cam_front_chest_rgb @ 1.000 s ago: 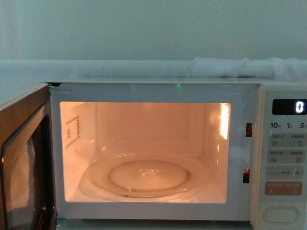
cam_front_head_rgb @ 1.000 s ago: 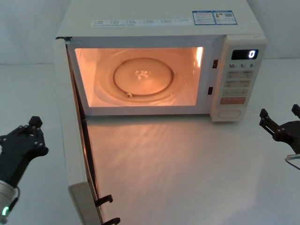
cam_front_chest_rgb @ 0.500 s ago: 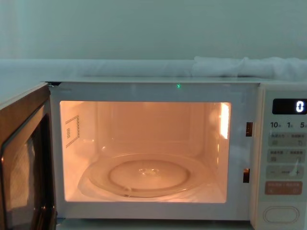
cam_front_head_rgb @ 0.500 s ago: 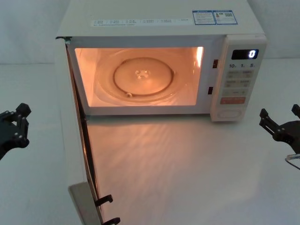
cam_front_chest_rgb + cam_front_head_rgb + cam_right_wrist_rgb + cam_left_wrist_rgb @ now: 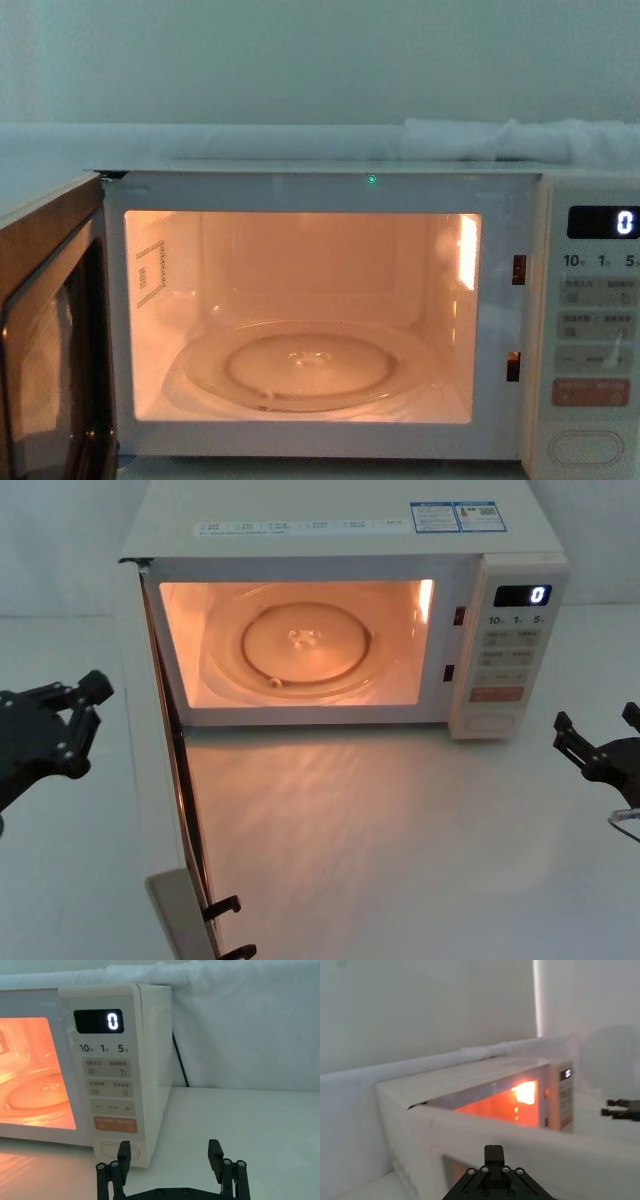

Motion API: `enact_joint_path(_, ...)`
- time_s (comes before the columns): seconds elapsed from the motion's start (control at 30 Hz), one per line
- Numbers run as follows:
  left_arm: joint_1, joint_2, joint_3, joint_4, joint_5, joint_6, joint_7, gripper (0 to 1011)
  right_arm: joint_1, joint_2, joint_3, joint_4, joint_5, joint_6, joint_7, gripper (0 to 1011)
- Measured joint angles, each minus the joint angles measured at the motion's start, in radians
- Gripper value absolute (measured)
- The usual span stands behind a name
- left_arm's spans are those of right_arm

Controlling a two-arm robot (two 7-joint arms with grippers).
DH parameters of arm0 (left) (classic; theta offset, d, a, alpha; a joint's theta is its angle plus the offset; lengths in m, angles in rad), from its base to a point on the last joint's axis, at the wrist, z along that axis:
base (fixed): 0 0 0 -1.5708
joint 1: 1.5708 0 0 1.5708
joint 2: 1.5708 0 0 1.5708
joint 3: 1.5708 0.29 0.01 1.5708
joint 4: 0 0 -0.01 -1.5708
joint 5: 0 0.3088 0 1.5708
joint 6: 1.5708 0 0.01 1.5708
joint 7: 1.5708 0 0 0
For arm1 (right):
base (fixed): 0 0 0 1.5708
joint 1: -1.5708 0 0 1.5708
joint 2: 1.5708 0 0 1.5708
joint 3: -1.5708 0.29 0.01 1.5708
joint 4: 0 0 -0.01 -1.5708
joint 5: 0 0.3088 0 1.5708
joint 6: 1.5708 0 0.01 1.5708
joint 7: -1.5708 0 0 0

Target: Press the button to open the microwave door with one hand; close the microwave door with the other hand.

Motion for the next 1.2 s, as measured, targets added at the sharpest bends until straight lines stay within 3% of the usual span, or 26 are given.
enact_joint_path(0.4,-0.042,0.024,0.084,-0.014,-0.034,0.009,-0.023,0,0.000,0.000,0.000,0.000,0.000,0.000,0.000,1000)
enact_joint_path(0.77,-0.116,0.003,0.212,0.008,-0.041,0.025,-0.018,0,0.000,0.000,0.000,0.000,0.000,0.000,0.000,1000)
enact_joint_path(0.87,-0.140,-0.008,0.254,0.014,-0.029,0.038,0.010,0,0.000,0.000,0.000,0.000,0.000,0.000,0.000,1000)
enact_joint_path(1.2,-0.193,-0.037,0.333,0.034,0.023,0.082,0.109,0,0.000,0.000,0.000,0.000,0.000,0.000,0.000,1000)
